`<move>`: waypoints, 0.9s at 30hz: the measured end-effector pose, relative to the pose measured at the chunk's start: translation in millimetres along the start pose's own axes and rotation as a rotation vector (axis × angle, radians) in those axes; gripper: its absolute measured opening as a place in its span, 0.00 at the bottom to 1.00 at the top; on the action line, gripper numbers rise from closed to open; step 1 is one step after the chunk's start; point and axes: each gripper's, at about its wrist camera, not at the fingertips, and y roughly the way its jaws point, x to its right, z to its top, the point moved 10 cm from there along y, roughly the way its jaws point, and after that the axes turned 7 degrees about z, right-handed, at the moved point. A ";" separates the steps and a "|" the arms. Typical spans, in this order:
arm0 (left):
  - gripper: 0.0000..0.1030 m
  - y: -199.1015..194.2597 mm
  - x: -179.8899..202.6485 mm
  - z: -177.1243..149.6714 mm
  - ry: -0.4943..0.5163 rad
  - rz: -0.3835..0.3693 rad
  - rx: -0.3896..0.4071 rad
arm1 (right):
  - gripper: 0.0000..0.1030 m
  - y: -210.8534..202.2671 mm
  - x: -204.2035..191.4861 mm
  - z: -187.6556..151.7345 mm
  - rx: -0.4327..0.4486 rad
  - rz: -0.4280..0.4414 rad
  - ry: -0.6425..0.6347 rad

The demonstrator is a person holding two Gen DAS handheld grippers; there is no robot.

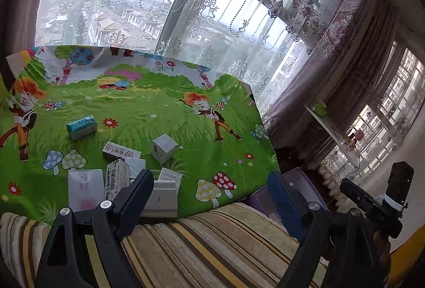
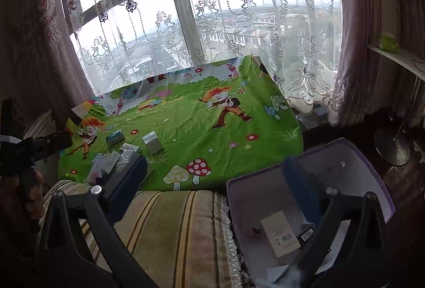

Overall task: Organize rigid objects
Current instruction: 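Move both tools back over the remaining items on the bed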

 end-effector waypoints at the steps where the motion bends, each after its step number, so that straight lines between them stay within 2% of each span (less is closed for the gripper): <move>1: 0.85 2.9 -9.8 -0.5 -0.027 0.000 -0.016 | 0.99 3.1 -0.6 -1.9 -0.013 0.002 0.003; 3: 0.85 9.6 -30.6 -1.4 -0.081 0.012 -0.050 | 0.99 10.7 -2.2 -6.1 -0.044 0.011 0.013; 6: 0.85 21.4 -53.9 -4.1 -0.150 -0.008 -0.115 | 0.99 23.2 -8.0 -12.9 -0.088 0.044 0.032; 13: 0.85 36.4 -124.7 -5.3 -0.316 0.063 -0.198 | 0.99 48.1 -30.9 -24.0 -0.168 0.090 0.017; 19: 0.85 56.7 -129.7 -13.6 -0.328 0.005 -0.271 | 0.99 79.3 -59.6 -33.4 -0.254 0.171 0.029; 21: 0.82 68.2 -128.0 -21.3 -0.319 0.008 -0.314 | 0.99 90.7 -71.7 -37.9 -0.284 0.206 0.042; 23: 0.74 79.4 -127.2 -29.0 -0.310 0.016 -0.356 | 0.99 102.0 -83.1 -42.8 -0.314 0.234 0.051; 27: 0.71 95.5 -130.8 -40.1 -0.317 0.029 -0.419 | 0.99 117.1 -101.7 -55.5 -0.359 0.250 0.036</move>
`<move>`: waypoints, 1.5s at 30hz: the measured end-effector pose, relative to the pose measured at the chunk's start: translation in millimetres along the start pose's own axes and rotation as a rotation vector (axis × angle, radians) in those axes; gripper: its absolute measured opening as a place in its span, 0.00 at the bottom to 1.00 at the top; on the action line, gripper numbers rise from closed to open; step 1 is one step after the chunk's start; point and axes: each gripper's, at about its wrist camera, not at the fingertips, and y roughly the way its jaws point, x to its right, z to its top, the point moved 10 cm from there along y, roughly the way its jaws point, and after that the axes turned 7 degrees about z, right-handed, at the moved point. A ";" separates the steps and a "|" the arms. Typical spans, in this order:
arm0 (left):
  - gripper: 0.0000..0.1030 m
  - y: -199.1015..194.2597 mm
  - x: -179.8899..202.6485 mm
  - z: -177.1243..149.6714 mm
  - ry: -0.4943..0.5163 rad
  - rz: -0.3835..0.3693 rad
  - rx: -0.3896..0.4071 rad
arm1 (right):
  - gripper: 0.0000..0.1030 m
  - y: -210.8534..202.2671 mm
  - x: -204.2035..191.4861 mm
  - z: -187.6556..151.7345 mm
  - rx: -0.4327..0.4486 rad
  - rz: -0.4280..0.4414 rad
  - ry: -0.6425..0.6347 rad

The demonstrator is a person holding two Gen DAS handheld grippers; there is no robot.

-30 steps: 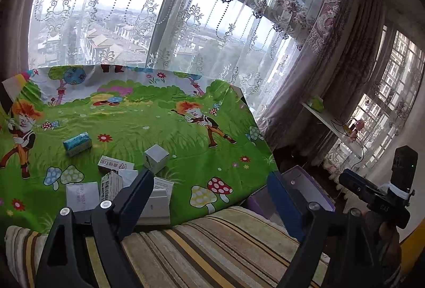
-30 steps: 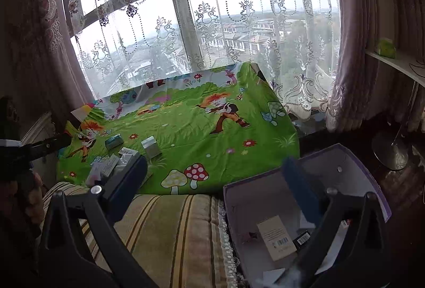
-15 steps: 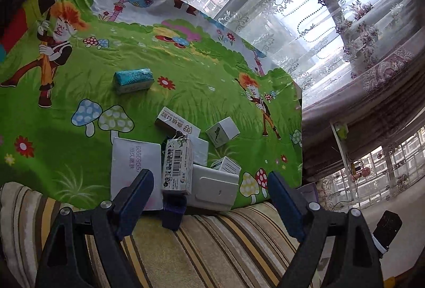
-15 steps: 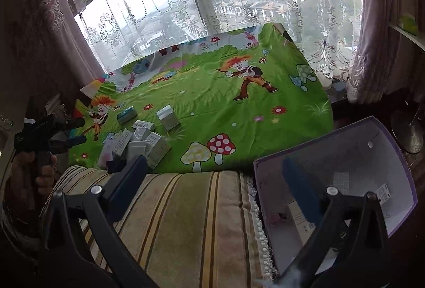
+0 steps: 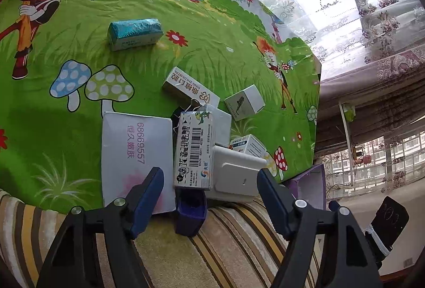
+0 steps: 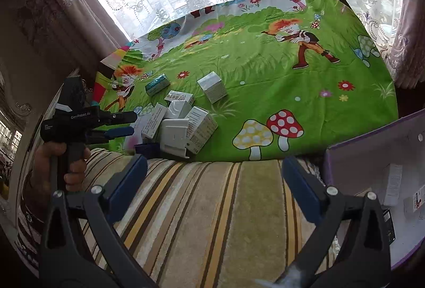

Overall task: Organize rigid objects
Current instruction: 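Move both tools back over the remaining items on the bed, then close left gripper on the upright white medicine box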

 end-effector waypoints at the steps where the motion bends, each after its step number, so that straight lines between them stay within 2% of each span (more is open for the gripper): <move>1: 0.71 2.9 -2.2 0.4 0.001 0.014 -0.004 | 0.99 3.6 -2.5 -2.3 -0.009 -0.002 -0.010; 12: 0.71 18.6 5.5 7.9 0.069 0.086 -0.026 | 0.99 15.3 3.2 -13.7 -0.046 -0.017 0.007; 20: 0.70 30.9 19.0 11.3 0.166 0.171 -0.018 | 0.99 18.9 3.0 -16.2 -0.057 -0.021 0.005; 21: 0.69 31.9 20.9 11.1 0.175 0.174 -0.018 | 0.99 19.7 3.3 -17.0 -0.060 -0.021 0.007; 22: 0.62 33.7 22.8 10.8 0.182 0.176 -0.022 | 0.99 20.6 3.3 -17.7 -0.062 -0.021 0.007; 25: 0.50 48.2 19.3 4.7 0.167 0.190 -0.073 | 0.99 22.7 3.1 -19.8 -0.069 -0.024 0.005; 31: 0.34 48.9 13.6 1.4 0.104 0.122 -0.072 | 0.99 24.6 3.7 -22.2 -0.079 -0.021 0.011; 34: 0.25 45.8 11.0 3.4 0.079 0.118 -0.057 | 0.99 25.9 2.4 -23.3 -0.084 -0.024 0.002; 39: 0.25 42.7 9.8 5.3 0.061 0.098 -0.038 | 0.99 28.4 -0.6 -23.9 -0.098 -0.033 -0.014; 45: 0.25 35.6 7.0 5.0 0.029 0.052 -0.014 | 0.99 40.5 -16.0 -23.2 -0.153 -0.058 -0.105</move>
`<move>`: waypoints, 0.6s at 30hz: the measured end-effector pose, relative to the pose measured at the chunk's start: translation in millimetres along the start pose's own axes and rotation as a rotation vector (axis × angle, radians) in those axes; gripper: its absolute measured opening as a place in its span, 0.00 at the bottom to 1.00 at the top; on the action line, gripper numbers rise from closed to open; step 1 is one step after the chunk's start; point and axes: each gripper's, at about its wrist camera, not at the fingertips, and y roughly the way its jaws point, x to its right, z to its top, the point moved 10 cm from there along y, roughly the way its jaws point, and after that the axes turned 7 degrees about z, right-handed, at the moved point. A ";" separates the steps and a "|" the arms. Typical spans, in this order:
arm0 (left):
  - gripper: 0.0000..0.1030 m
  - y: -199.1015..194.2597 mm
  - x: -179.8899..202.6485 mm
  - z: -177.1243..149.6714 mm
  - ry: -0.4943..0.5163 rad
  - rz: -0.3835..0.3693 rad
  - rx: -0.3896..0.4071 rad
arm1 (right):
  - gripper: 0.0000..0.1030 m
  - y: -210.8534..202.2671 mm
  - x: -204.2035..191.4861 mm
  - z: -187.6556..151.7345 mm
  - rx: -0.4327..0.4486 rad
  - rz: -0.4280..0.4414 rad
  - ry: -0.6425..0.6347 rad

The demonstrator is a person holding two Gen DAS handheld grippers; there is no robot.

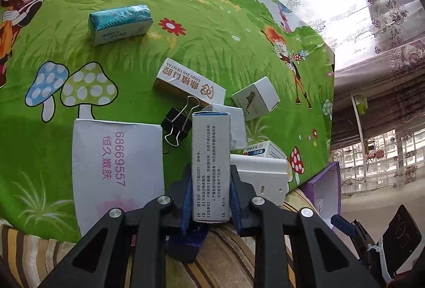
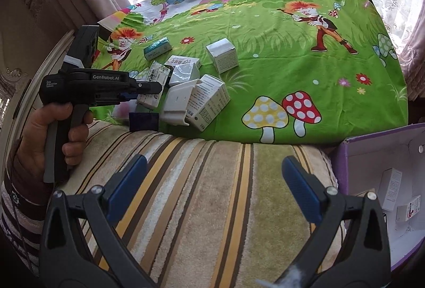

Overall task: Organize rigid objects
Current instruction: 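Close left gripper on the upright white medicine box, then grasp the white plastic cover with right gripper while left holds its box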

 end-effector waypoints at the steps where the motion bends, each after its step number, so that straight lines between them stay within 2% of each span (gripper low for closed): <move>1: 0.25 -1.7 -0.9 0.0 -0.007 -0.007 0.006 | 0.99 2.5 -2.7 0.6 -0.008 -0.007 -0.014; 10: 0.25 -33.7 -3.4 0.3 -0.053 -0.105 0.100 | 0.99 23.4 -23.7 7.0 -0.064 -0.080 -0.158; 15: 0.24 -52.5 -9.9 -3.9 -0.094 -0.162 0.151 | 0.99 32.7 -38.4 13.4 -0.070 -0.158 -0.298; 18: 0.25 -60.7 -12.5 -8.9 -0.110 -0.191 0.171 | 0.99 41.7 -47.7 11.9 -0.103 -0.167 -0.382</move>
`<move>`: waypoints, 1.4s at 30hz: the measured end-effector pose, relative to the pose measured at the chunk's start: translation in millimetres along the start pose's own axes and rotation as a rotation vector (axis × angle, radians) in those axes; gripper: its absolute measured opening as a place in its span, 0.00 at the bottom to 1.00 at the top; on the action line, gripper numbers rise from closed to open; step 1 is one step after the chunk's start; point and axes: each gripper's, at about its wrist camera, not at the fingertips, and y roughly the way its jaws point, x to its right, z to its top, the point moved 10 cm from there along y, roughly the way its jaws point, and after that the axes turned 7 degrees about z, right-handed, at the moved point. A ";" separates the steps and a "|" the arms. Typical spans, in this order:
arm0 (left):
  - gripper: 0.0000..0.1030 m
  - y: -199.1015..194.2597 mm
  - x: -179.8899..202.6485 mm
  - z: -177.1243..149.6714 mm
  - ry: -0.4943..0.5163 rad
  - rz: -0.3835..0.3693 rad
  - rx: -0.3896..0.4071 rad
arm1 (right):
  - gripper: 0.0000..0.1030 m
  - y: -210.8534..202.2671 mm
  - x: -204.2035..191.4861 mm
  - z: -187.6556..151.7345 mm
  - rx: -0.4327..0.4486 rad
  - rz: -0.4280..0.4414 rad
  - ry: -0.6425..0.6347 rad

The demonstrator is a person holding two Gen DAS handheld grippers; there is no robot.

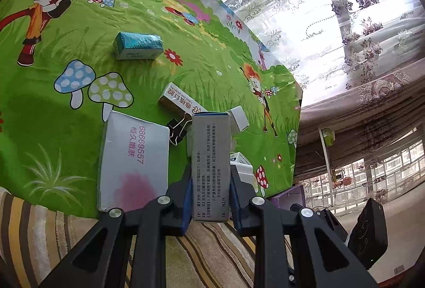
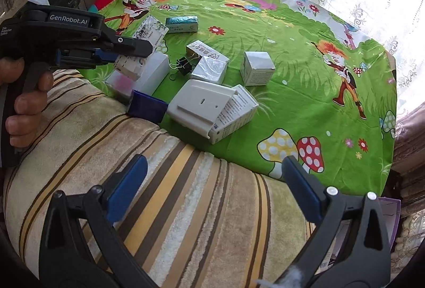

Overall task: Organize rigid objects
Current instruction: 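Grasp the white plastic cover with right gripper while left holds its box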

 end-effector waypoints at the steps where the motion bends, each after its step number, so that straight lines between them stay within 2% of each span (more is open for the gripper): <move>1: 0.25 -2.1 -0.2 -1.6 -0.004 -0.010 0.004 | 0.99 2.3 -3.4 1.7 -0.009 0.004 -0.034; 3: 0.24 -6.1 -0.7 -5.1 -0.009 -0.027 0.011 | 0.99 5.7 -11.4 6.5 -0.023 0.014 -0.124; 8: 0.25 -12.8 -3.9 -7.5 -0.027 -0.052 0.031 | 0.99 15.9 -21.1 28.9 -0.046 0.108 -0.318; 14: 0.25 -11.9 -6.1 -7.6 -0.034 -0.055 0.031 | 0.99 41.2 -23.0 44.6 -0.137 0.074 -0.551; 19: 0.25 -12.0 -9.2 -9.2 -0.037 -0.054 0.025 | 0.99 65.8 -29.6 40.6 -0.239 0.100 -0.653; 23: 0.25 -10.5 -11.5 -9.6 -0.046 -0.056 0.022 | 0.97 83.4 -26.3 41.9 -0.303 0.117 -0.645; 27: 0.25 -8.6 -13.2 -9.9 -0.052 -0.057 0.016 | 0.83 97.0 -22.4 39.1 -0.356 0.134 -0.628; 36: 0.25 -5.9 -14.5 -11.2 -0.054 -0.049 0.007 | 0.80 105.0 -31.0 36.0 -0.360 0.108 -0.673; 39: 0.25 -5.7 -15.2 -11.5 -0.056 -0.048 0.006 | 0.70 102.7 -32.5 39.9 -0.340 0.136 -0.650; 42: 0.25 -4.5 -15.2 -12.0 -0.054 -0.045 0.004 | 0.67 99.2 -32.7 41.5 -0.329 0.157 -0.638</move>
